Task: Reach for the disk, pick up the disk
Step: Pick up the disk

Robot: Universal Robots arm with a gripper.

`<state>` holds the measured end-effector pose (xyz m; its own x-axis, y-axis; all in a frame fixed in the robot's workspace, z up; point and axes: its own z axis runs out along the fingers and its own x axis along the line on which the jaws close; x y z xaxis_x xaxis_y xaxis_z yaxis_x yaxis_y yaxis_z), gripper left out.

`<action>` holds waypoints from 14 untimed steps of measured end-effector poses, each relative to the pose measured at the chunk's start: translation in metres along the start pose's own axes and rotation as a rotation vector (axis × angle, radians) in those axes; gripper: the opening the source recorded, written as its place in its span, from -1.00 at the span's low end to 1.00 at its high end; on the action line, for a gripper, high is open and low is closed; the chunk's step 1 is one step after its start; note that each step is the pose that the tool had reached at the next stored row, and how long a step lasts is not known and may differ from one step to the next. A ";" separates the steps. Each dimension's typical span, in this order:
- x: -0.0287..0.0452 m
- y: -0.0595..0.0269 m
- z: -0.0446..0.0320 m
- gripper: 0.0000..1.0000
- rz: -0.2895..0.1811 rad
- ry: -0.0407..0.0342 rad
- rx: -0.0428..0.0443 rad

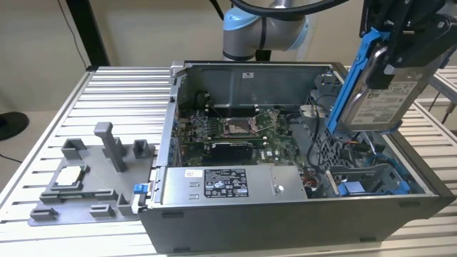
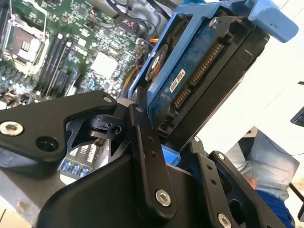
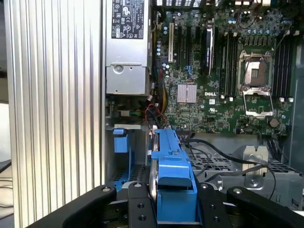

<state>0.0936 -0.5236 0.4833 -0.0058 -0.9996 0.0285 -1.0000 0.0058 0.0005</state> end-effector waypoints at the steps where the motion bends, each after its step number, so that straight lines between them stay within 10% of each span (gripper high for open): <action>1: 0.0025 0.0000 0.0001 -1.00 0.000 0.0000 0.0000; 14: 0.0325 -0.0075 0.0009 -1.00 -0.001 0.0001 -0.0040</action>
<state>0.1009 -0.5561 0.4833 -0.0051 -0.9996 0.0286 -1.0000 0.0052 0.0045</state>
